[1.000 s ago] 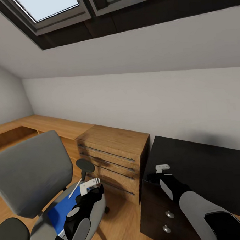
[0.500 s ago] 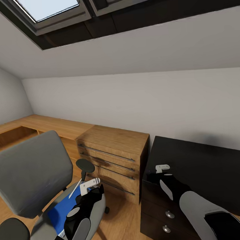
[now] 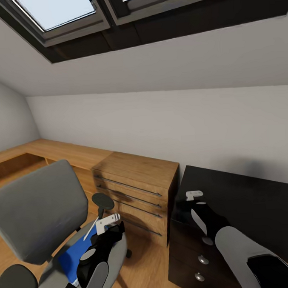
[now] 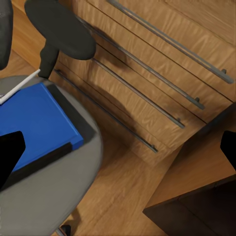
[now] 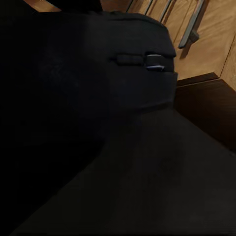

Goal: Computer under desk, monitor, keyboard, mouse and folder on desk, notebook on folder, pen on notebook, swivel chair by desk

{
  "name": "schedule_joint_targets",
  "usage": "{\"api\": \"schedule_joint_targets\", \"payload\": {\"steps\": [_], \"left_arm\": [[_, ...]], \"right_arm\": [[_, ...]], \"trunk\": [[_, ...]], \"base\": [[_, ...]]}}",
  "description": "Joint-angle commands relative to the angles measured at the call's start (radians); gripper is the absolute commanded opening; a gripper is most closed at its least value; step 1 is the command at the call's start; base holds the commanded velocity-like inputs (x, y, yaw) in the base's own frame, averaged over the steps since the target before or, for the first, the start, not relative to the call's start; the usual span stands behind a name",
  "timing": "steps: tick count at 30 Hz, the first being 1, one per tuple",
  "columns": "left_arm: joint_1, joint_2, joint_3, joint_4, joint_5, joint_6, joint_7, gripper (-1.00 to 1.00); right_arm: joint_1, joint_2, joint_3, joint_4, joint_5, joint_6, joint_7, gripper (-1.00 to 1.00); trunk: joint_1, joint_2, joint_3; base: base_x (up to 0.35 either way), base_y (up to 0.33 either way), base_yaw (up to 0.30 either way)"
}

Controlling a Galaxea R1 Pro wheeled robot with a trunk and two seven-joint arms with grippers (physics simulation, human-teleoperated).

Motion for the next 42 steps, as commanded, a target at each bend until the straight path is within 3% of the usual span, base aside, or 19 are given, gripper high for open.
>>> {"api": "schedule_joint_targets", "payload": {"steps": [1, 6, 10, 13, 14, 15, 20, 23, 24, 28, 30, 42], "left_arm": [[-0.001, 0.000, -0.001, -0.001, 0.007, 0.002, 0.008, 1.00], [-0.001, 0.001, 0.000, -0.001, 0.007, 0.004, 0.008, 1.00], [-0.001, 0.001, 0.000, -0.001, 0.007, 0.003, 0.008, 1.00], [-0.001, 0.001, 0.000, -0.001, 0.007, 0.004, 0.008, 1.00], [-0.001, 0.001, -0.001, -0.001, 0.007, 0.004, 0.008, 1.00], [-0.001, 0.001, -0.001, -0.001, 0.007, 0.004, 0.008, 1.00], [-0.001, 0.001, -0.001, -0.001, 0.008, 0.005, 0.008, 1.00], [-0.001, 0.001, -0.001, -0.001, 0.008, 0.006, 0.008, 1.00], [-0.001, 0.001, 0.000, -0.001, 0.008, 0.048, 0.008, 1.00], [-0.001, 0.001, 0.000, 0.000, 0.007, 0.075, 0.008, 1.00], [-0.001, 0.001, 0.000, 0.000, 0.008, 0.076, 0.008, 1.00], [-0.001, -0.001, -0.001, 0.007, 0.010, 0.077, 0.008, 1.00]], "right_arm": [[0.000, -0.001, 0.007, -0.005, -0.010, 0.008, -0.006, -1.00], [0.014, -0.003, 0.005, -0.123, -0.014, 0.113, -0.006, -1.00], [0.099, -0.003, -0.016, -0.320, -0.015, 0.230, -0.009, -1.00], [0.203, 0.003, -0.112, -0.553, -0.015, 0.360, -0.009, -1.00], [0.215, 0.004, -0.122, -0.579, -0.015, 0.375, -0.009, -1.00], [0.247, 0.006, -0.152, -0.672, -0.015, 0.446, -0.009, -1.00], [0.261, 0.009, -0.164, -0.735, -0.032, 0.509, -0.009, -1.00], [0.263, 0.013, -0.166, -0.765, -0.097, 0.532, -0.010, -1.00], [0.263, 0.014, -0.166, -0.806, -0.164, 0.569, -0.018, -1.00], [0.265, 0.008, -0.172, -0.821, -0.174, 0.572, -0.041, -1.00], [0.265, 0.008, -0.174, -0.818, -0.176, 0.556, -0.139, -1.00], [0.265, 0.007, -0.176, -0.818, -0.174, 0.549, -0.150, -1.00]], "trunk": [[-0.004, 0.007, 0.002], [-0.023, 0.042, 0.018], [-0.038, 0.070, 0.030], [-0.050, 0.091, 0.040], [-0.054, 0.098, 0.043], [-0.058, 0.105, 0.046], [-0.077, 0.140, 0.062], [-0.088, 0.161, 0.071], [-0.092, 0.168, 0.074], [-0.107, 0.196, 0.086], [-0.115, 0.210, 0.092], [-0.119, 0.217, 0.095]], "base": [[0.000, 0.000, 0.000], [-0.113, 0.000, 0.000], [-0.308, 0.000, 0.000], [-0.335, 0.000, 0.000], [-0.338, 0.000, 0.000], [-0.339, 0.000, 0.000], [-0.238, 0.000, 0.000], [-0.053, 0.000, 0.000], [-0.006, 0.000, 0.000], [-0.002, 0.000, -0.045], [0.000, 0.000, -0.270], [0.000, 0.000, -0.154]]}}
